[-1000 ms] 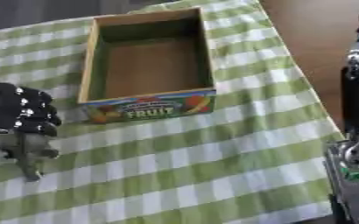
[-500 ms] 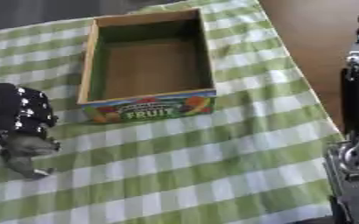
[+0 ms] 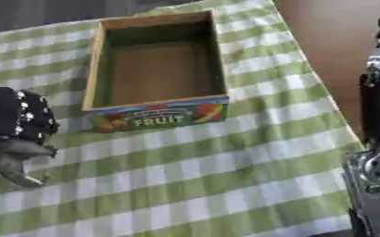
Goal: Pick up objects on the table and place them in the box.
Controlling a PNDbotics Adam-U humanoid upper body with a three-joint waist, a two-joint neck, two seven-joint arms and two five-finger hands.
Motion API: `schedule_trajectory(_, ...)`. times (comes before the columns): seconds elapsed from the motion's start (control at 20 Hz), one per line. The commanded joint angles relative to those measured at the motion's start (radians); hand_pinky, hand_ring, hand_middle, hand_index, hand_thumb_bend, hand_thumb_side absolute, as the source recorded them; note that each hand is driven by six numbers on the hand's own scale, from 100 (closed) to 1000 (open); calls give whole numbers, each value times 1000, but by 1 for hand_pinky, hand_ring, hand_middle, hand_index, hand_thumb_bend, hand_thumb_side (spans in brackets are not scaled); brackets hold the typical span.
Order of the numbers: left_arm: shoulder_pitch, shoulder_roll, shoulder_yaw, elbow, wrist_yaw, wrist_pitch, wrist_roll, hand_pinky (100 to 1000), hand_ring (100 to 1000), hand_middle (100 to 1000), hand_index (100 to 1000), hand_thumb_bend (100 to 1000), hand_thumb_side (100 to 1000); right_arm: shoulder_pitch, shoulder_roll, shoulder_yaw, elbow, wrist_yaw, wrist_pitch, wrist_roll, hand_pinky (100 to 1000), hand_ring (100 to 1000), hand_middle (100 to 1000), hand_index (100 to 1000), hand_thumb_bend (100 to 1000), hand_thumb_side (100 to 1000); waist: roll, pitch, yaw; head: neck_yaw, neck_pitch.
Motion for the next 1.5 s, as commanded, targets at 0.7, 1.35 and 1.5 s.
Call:
schedule_trajectory(0.7,-124,-37,258,-55,422,0,-227,598,614,563,509,100,212,-4,-8,-11,-18,-5,-3,-6,891,835,642,806,100,712,-5,-43,10,16,-14)
schedule_trajectory(1.35,-339,-248,389,226,299,0,-117,575,610,530,523,100,212,-22,4,0,-18,-18,-10,7,894,837,642,807,100,714,-5,-21,-28,60,-46)
schedule_trajectory(1.5,-371,-285,401,271,197,0,-30,584,611,518,534,100,185,-33,10,5,-18,-24,-15,13,894,836,642,807,100,715,0,-17,-54,84,-52)
